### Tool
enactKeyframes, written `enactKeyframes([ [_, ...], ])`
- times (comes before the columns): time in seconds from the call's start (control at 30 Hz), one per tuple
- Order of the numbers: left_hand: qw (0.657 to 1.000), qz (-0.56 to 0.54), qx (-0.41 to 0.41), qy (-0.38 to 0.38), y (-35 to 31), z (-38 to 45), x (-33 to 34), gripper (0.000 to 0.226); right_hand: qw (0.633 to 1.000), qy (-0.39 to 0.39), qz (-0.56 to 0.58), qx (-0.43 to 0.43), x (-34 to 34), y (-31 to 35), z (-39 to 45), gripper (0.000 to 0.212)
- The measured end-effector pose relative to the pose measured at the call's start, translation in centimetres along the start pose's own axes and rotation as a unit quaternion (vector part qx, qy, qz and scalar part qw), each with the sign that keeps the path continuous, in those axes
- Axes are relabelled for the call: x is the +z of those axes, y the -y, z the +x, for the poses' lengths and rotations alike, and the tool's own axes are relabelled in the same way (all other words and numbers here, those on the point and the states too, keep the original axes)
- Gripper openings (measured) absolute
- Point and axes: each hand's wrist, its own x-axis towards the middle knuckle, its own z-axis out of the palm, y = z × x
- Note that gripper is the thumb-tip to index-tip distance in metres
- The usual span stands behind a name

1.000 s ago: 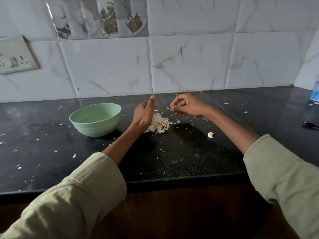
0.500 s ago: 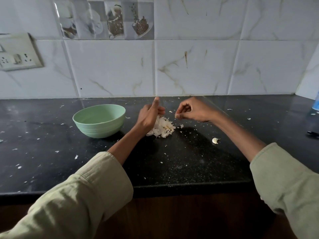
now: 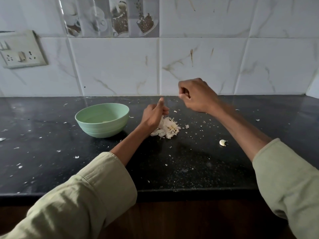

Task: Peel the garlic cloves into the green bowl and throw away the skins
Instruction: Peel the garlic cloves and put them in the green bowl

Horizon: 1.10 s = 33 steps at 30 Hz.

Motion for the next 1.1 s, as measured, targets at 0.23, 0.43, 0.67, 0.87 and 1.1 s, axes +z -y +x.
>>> enactKeyframes([
  [0.23,0.999,0.041,0.015,0.016,0.0,-0.1,0.0,0.037,0.961,0.270,-0.026,0.060,2.5,-0.2,-1.0,0.014],
  [0.43,0.997,0.068,0.019,0.020,0.0,0.0,-0.3,0.028,0.998,-0.015,0.011,0.053,0.1,-0.1,-1.5,0.008],
  [0.67,0.997,0.072,0.013,0.010,0.3,0.2,-0.1,0.027,0.973,0.214,-0.015,0.090,3.0,0.7,-1.9,0.026],
  [0.87,0.996,0.088,0.018,0.021,0.0,-0.2,-0.3,0.027,0.963,0.235,0.063,0.116,3.6,-1.4,-1.6,0.021],
  [1.1,0.997,0.048,0.043,0.039,0.3,-0.1,-0.6,0.024,0.936,0.109,0.308,0.128,3.2,0.0,-1.3,0.008],
])
